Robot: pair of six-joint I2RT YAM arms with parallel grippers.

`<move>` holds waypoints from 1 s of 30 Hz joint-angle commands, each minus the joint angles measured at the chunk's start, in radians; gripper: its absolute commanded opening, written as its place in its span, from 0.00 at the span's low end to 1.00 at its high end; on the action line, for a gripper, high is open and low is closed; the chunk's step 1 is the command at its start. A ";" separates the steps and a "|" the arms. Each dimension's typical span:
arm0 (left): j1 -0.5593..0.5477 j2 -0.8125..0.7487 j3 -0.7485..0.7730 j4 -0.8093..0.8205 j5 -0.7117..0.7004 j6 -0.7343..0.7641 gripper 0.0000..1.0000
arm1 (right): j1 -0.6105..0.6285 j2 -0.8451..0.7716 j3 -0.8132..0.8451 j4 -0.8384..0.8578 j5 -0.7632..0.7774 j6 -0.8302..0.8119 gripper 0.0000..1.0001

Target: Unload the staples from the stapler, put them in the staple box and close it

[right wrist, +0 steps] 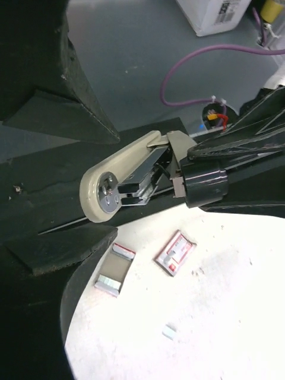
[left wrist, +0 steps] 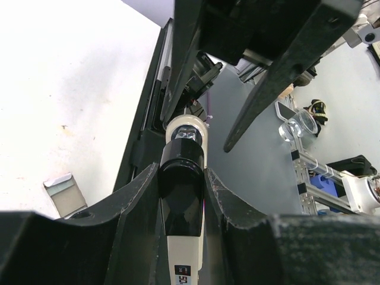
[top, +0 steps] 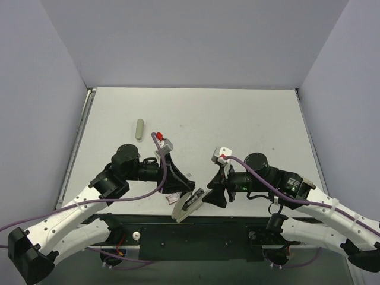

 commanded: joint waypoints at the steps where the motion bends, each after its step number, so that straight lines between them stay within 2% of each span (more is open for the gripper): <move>1: 0.000 0.004 0.087 0.057 -0.033 0.017 0.00 | 0.001 -0.039 0.100 -0.056 0.114 -0.042 0.54; 6: 0.002 0.019 0.109 0.020 -0.104 0.037 0.00 | -0.001 -0.040 0.171 -0.066 0.274 -0.026 0.54; 9: 0.002 0.035 0.121 0.003 -0.156 0.049 0.00 | -0.001 -0.031 0.165 -0.014 0.312 0.025 0.37; 10: 0.002 0.035 0.124 0.001 -0.190 0.049 0.00 | -0.001 -0.031 0.156 0.005 0.356 0.042 0.26; 11: 0.002 0.036 0.125 0.007 -0.208 0.052 0.00 | 0.001 -0.027 0.150 0.035 0.393 0.085 0.18; 12: 0.000 0.039 0.127 0.011 -0.231 0.055 0.00 | -0.001 -0.023 0.133 0.049 0.456 0.110 0.00; 19: 0.000 0.099 0.164 0.017 -0.312 0.081 0.00 | 0.001 0.018 0.056 0.221 0.585 0.277 0.00; 25: 0.000 0.125 0.187 0.031 -0.362 0.103 0.00 | 0.001 0.092 0.052 0.264 0.699 0.389 0.00; 30: -0.003 0.147 0.201 0.030 -0.383 0.121 0.00 | -0.004 0.160 0.059 0.272 0.733 0.455 0.00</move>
